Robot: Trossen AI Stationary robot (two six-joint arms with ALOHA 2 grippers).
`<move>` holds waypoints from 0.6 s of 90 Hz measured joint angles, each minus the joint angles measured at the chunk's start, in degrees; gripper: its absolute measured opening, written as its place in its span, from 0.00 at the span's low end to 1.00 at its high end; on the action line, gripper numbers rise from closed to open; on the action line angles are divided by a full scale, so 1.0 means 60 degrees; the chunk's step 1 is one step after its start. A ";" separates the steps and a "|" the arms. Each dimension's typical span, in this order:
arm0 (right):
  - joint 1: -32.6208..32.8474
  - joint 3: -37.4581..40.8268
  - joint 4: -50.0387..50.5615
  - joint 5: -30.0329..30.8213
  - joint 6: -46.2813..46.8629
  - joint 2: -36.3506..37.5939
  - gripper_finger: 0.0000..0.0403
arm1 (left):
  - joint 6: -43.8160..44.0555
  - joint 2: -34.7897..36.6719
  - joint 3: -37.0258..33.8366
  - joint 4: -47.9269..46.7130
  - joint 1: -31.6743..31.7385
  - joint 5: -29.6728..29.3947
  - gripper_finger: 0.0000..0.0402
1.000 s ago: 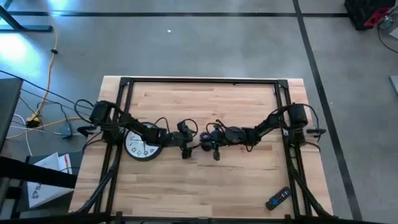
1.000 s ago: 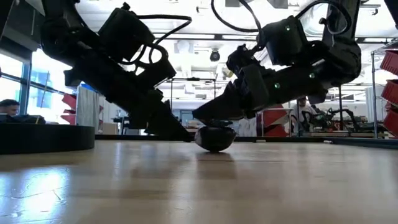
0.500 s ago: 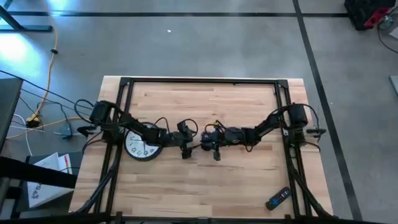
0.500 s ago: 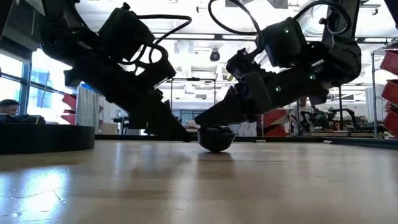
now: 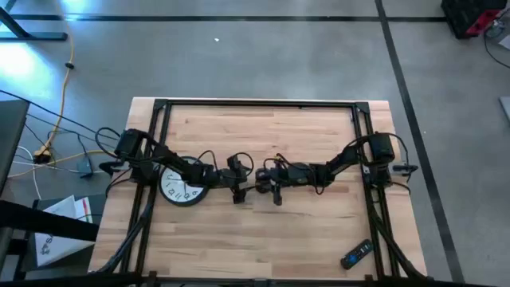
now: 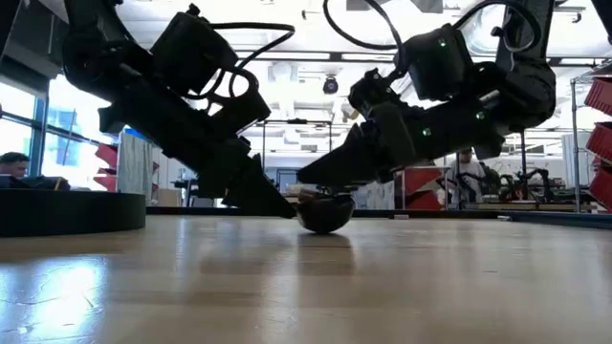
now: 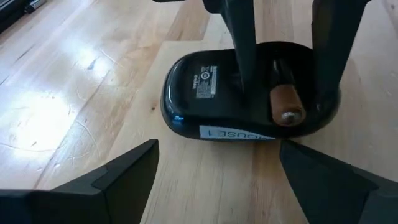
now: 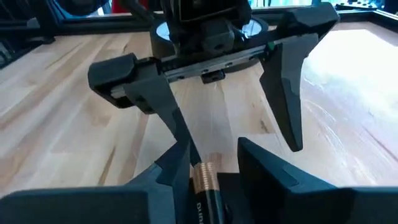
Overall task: Insert battery
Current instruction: Insert the black battery into the black computer mouse
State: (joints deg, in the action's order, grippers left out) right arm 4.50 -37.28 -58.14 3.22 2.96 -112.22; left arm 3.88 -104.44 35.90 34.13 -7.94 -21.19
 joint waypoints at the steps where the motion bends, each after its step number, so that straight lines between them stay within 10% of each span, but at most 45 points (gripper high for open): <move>1: 0.0009 0.0000 -0.0003 0.0002 -0.0004 0.0029 0.26 | 0.0000 -0.0002 0.0000 0.0000 0.0000 0.0000 0.79; 54: 0.0126 0.0000 0.6297 0.0643 0.0122 0.3502 0.26 | 0.0260 0.0448 -0.0011 -0.0701 -0.0015 0.0253 0.79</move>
State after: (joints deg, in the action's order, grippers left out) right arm 5.25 -37.28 -20.36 7.08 3.69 -91.21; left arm 5.44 -101.76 35.83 29.92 -8.03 -19.67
